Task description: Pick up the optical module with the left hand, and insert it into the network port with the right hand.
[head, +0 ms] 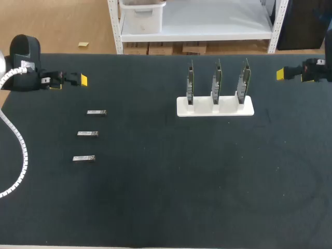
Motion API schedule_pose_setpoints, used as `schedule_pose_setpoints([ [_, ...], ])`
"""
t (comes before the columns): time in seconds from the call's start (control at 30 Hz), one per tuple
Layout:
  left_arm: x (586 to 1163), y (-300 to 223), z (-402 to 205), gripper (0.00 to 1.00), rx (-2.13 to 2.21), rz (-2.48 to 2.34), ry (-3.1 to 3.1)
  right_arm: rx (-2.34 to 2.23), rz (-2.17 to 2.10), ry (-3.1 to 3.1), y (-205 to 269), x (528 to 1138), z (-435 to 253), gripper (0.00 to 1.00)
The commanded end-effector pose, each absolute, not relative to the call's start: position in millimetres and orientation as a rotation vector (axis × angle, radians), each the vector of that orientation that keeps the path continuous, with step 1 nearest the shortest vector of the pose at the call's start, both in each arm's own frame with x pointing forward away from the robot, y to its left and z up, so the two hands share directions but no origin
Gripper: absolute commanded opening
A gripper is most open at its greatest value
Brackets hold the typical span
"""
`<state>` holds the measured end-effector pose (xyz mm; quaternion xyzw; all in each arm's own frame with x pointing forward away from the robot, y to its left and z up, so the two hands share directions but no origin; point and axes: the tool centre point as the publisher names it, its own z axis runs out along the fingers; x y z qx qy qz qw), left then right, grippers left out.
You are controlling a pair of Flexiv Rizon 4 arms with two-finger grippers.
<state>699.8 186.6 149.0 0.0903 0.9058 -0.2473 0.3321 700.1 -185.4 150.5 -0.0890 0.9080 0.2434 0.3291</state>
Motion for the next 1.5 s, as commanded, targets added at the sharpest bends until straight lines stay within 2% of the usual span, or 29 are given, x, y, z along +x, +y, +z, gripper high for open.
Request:
schedule_pose_setpoints([
  [0.03, 699.7, 185.4, 150.1, 1.0, 0.232, -0.639, 2.373, -0.23, 0.633, 2.376, -184.8, 699.5, 150.6, 1.0],
  [0.57, 701.3, 188.6, 149.3, 1.0, 0.253, -0.639, 2.385, -0.23, 0.633, 2.376, -184.8, 699.5, 150.6, 1.0],
  [1.0, 754.3, 200.6, 157.0, 1.0, 0.551, -0.208, 2.335, -0.23, 0.633, 2.376, -184.8, 699.5, 150.6, 1.0],
  [1.5, 774.9, 199.2, 154.3, 1.0, 1.369, -0.351, 2.309, -0.23, 0.633, 2.376, -184.8, 699.5, 150.6, 1.0],
])
